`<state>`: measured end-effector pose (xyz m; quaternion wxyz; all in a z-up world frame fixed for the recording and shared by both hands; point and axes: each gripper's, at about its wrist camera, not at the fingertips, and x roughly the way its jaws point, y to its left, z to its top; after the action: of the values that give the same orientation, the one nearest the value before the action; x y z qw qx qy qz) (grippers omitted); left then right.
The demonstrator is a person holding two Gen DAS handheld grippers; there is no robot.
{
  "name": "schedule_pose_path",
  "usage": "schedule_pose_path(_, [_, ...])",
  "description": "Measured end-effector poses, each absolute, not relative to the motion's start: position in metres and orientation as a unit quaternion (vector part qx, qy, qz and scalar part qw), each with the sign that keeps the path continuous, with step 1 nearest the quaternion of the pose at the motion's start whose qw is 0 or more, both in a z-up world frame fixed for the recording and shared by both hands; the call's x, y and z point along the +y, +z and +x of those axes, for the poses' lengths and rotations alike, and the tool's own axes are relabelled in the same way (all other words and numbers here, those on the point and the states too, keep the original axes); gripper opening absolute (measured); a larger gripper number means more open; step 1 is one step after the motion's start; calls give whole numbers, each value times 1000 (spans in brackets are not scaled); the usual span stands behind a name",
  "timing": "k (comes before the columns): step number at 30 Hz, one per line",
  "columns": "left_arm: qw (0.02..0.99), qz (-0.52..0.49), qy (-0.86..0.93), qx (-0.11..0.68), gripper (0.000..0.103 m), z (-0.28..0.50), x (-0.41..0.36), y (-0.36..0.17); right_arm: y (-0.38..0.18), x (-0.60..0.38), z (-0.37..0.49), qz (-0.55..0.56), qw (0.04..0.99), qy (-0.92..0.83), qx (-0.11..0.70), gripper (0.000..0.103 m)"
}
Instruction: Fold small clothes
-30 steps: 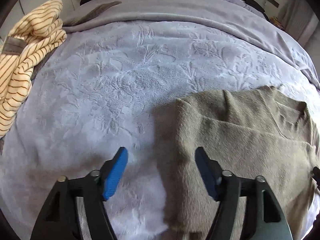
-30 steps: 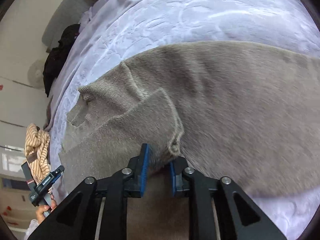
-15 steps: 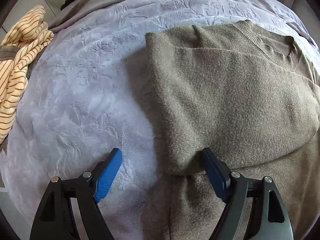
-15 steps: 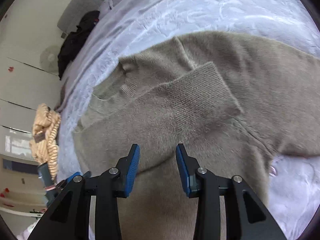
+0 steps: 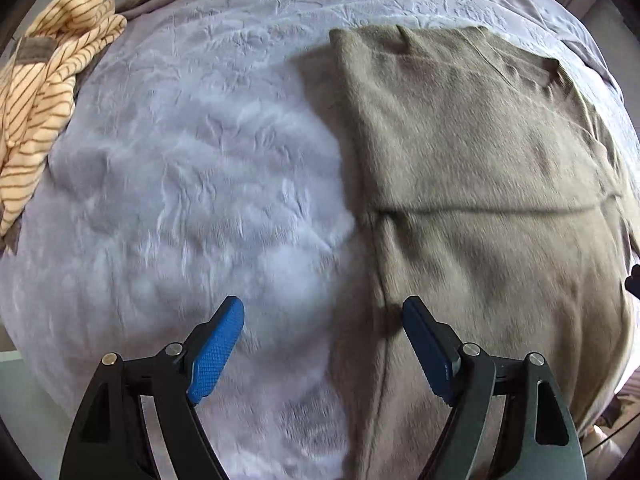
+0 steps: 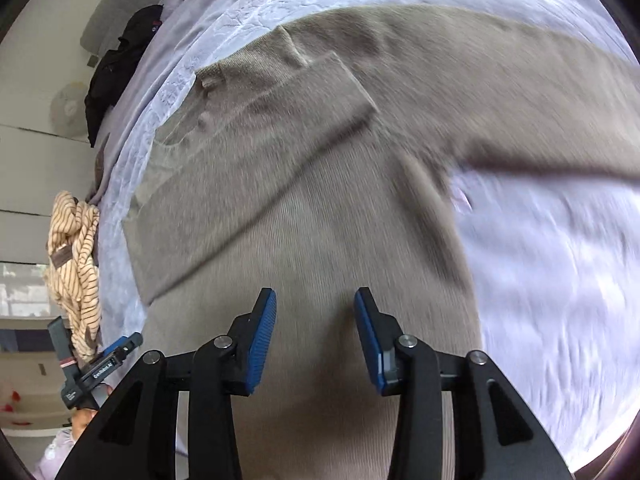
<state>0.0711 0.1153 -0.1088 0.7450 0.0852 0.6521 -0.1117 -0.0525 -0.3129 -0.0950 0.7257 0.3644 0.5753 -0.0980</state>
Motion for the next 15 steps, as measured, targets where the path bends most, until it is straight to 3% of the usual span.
schedule_pose_path(15, [720, 119, -227, 645, 82, 20, 10, -76, -80, -301, -110, 424, 706, -124, 554, 46])
